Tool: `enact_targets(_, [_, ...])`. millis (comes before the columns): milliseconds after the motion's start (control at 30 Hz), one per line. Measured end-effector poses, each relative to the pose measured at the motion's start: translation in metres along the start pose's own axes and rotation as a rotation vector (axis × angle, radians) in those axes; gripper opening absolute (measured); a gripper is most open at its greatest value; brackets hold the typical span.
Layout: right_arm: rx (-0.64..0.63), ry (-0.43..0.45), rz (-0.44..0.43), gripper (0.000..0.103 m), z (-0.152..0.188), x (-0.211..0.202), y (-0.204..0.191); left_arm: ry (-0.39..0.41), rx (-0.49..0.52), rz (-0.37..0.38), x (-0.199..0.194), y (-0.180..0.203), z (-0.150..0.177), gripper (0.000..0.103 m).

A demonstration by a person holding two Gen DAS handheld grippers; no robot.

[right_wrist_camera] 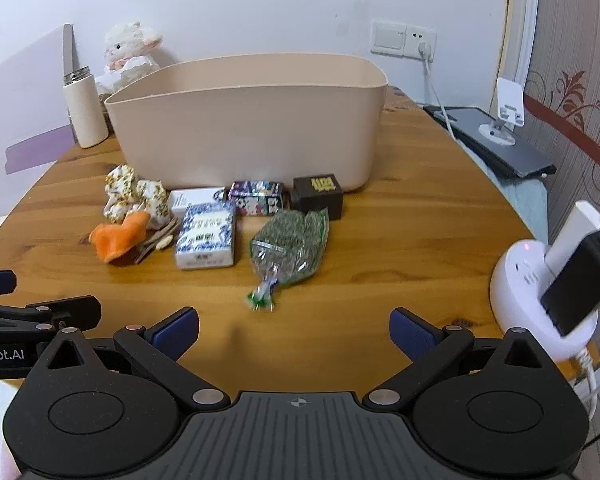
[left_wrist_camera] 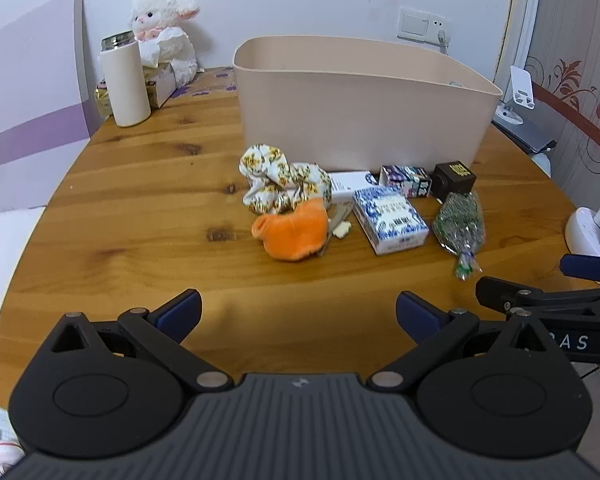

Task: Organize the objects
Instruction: 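Move both grippers toward the items in front of the beige basket, then grasp the orange cloth with the left gripper while the right gripper grasps the green herb bag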

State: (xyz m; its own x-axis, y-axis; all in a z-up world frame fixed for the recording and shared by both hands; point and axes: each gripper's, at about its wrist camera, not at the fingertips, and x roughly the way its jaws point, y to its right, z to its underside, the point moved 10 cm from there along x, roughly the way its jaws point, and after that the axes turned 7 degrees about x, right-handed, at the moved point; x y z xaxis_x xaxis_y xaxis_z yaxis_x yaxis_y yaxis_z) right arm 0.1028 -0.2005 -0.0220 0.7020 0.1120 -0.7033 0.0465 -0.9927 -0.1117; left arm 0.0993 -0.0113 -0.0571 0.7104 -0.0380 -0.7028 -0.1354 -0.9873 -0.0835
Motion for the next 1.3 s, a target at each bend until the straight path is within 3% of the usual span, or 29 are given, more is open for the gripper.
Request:
enact_targets(500, [0.012, -0.058, -0.021, 0.103, -0.023, 0.038, -0.002, -0.056, 0.021, -0.008, 0.040, -0.012, -0.031, 0.103])
enact_targets(933, [-0.023, -0.110, 0.031, 0.103, -0.025, 0.082, 0.000, -0.157, 0.032, 0.059, 0.093, -0.010, -0.026, 0.103])
enact_targets(1067, [-0.030, -0.103, 0.023, 0.103, -0.030, 0.087, -0.001, -0.144, 0.041, 0.054, 0.098, -0.011, -0.027, 0.103])
enact_targets(1167, [-0.037, -0.090, 0.013, 0.100, -0.031, 0.088, -0.002, -0.136, 0.061, 0.053, 0.100, -0.010, -0.028, 0.103])
enact_targets(1300, [-0.050, -0.062, -0.004, 0.085, -0.029, 0.083, -0.009, -0.133, 0.074, 0.066, 0.097, -0.009, -0.026, 0.101])
